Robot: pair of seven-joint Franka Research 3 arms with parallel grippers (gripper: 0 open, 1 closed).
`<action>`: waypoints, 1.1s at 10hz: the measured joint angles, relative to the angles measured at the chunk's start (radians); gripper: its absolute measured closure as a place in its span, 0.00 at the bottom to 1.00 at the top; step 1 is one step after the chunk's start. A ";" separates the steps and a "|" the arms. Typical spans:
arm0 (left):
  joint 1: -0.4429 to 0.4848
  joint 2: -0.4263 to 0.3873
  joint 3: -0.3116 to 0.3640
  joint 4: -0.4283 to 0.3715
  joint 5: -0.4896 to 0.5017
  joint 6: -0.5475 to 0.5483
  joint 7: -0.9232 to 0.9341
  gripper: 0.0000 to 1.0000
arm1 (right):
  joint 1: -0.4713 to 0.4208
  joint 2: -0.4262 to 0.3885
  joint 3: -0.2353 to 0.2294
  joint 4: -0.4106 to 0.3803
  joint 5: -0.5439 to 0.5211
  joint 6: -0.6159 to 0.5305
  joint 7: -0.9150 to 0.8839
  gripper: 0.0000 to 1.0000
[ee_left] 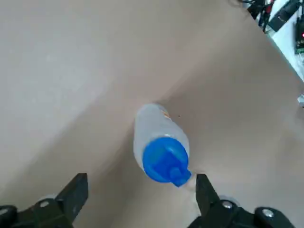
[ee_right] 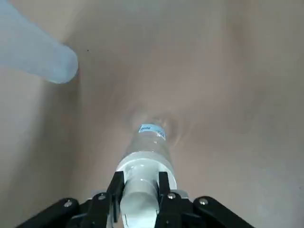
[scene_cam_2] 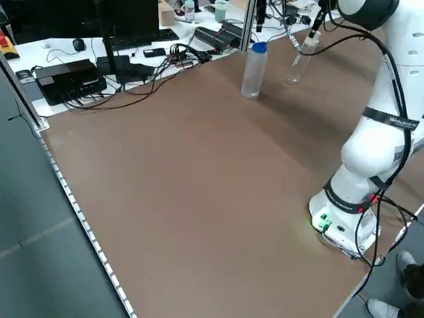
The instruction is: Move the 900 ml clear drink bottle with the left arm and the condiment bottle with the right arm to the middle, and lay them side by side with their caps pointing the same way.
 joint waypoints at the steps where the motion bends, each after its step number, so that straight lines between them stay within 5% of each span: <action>1: 0.018 -0.001 0.000 0.000 0.001 0.000 0.117 0.00 | -0.006 0.013 -0.001 0.008 0.000 0.010 0.001 0.67; 8: 0.091 -0.047 0.005 0.000 0.048 -0.035 0.763 0.00 | -0.027 0.030 -0.001 0.025 0.000 -0.032 0.001 0.67; 11: 0.146 -0.125 0.007 -0.004 0.052 -0.090 0.828 0.00 | -0.031 0.032 -0.004 0.025 0.000 -0.040 0.001 0.67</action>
